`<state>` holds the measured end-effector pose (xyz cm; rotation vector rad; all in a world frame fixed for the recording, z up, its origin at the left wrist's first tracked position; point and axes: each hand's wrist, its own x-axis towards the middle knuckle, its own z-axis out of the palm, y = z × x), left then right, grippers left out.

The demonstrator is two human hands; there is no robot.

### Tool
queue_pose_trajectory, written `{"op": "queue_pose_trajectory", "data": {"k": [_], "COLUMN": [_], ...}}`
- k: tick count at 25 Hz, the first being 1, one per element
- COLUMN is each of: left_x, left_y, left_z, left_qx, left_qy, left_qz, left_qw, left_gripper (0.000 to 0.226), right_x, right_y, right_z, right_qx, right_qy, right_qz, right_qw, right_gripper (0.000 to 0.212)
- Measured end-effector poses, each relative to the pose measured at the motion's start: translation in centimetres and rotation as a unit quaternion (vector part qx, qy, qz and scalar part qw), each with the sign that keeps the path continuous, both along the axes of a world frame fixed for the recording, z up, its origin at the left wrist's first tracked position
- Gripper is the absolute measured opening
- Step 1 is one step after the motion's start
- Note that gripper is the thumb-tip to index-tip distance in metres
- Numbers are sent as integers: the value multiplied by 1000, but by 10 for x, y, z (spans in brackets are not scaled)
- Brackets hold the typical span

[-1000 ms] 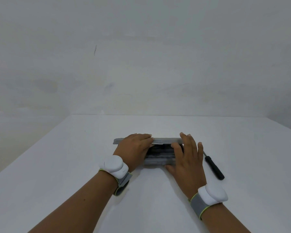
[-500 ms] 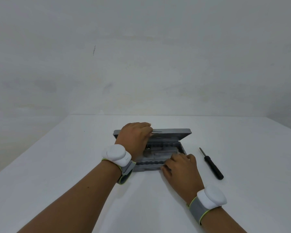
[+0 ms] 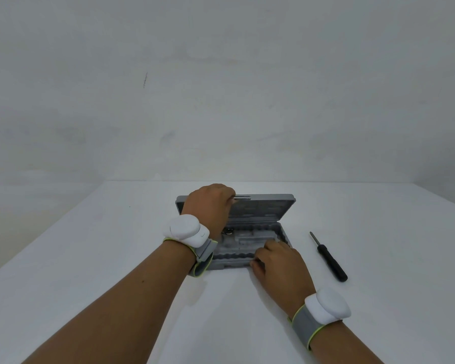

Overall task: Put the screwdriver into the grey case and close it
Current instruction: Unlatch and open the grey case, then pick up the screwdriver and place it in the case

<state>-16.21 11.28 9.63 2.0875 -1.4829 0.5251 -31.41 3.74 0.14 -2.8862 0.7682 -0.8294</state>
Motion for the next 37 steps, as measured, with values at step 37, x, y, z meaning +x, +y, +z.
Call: {"op": "queue_pose_trajectory", "data": {"k": [37], "left_x": [-7], "left_y": [5], "left_z": [2], "left_qx": [33], "left_qy": [9], "left_qz": [13], "left_qw": [999], "left_gripper": [25], "right_x": [-31], "right_y": [-63], "right_z": [3], "right_qx": [51], "right_qy": [141], "right_qz": [-366], "right_qw": [918], "right_gripper": [26]}}
